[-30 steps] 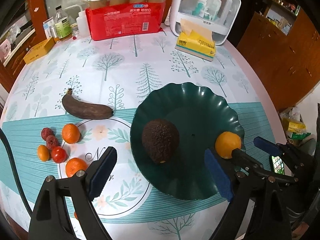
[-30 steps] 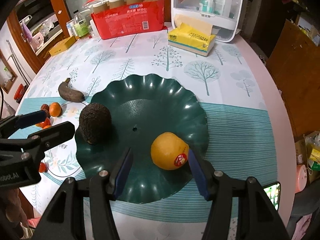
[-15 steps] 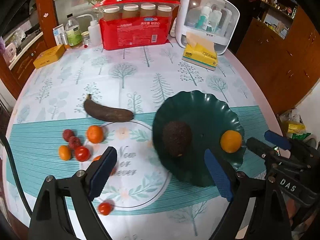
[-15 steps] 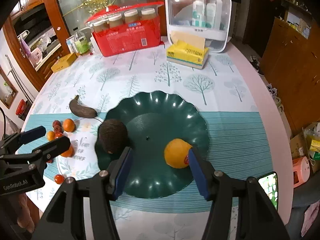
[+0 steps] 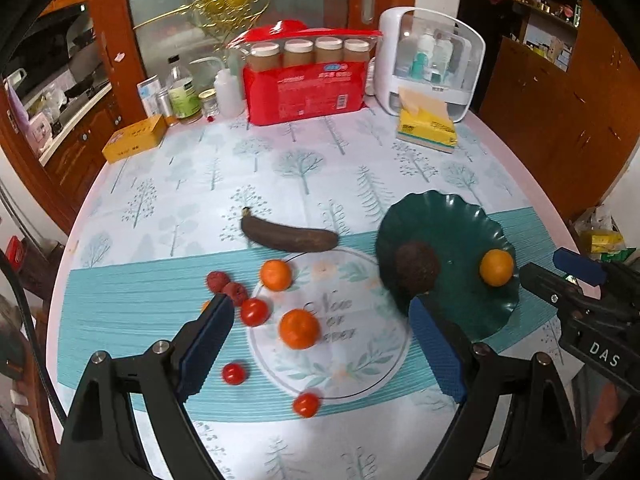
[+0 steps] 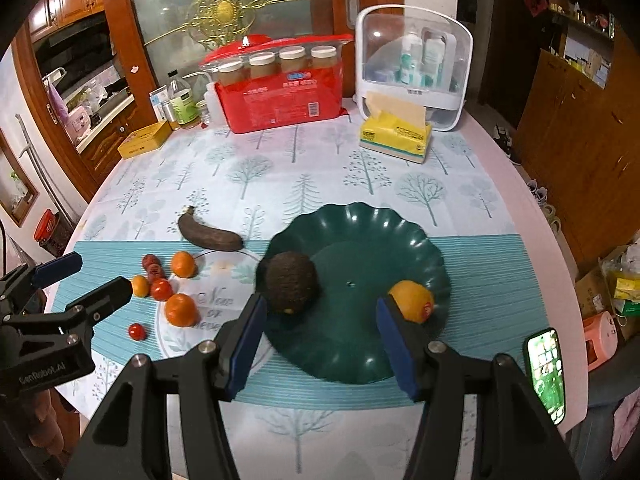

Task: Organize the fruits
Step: 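Withdraw both tools from the plate toward the cherry tomatoes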

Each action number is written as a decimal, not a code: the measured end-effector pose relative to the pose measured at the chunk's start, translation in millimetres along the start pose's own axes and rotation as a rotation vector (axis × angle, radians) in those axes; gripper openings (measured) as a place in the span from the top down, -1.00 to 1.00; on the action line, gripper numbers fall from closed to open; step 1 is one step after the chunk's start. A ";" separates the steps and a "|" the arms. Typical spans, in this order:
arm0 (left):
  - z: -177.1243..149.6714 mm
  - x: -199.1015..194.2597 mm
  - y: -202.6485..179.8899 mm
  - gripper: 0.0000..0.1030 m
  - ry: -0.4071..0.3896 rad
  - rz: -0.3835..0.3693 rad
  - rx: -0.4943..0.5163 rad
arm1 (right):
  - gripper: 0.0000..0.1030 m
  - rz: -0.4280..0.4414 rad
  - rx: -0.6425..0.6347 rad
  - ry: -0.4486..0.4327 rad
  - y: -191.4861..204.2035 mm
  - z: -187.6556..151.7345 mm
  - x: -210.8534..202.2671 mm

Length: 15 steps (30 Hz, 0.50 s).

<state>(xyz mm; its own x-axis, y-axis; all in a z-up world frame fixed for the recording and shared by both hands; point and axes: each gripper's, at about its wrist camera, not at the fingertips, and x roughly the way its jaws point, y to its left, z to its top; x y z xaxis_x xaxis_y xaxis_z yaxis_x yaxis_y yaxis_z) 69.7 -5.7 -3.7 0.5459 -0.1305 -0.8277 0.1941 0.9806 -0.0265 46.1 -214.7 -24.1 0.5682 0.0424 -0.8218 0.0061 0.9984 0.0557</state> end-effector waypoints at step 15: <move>-29.7 29.8 81.6 -0.72 0.090 -0.013 -0.032 | -0.12 0.003 -0.054 0.052 82.4 -16.4 18.6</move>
<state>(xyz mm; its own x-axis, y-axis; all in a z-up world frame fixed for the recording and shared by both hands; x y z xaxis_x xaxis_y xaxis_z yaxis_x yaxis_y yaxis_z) 77.5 74.8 -47.2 0.4674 -0.1306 -0.8743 0.1740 0.9833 -0.0538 43.6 -131.0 -44.1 0.5245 0.0456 -0.8502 -0.0407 0.9988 0.0285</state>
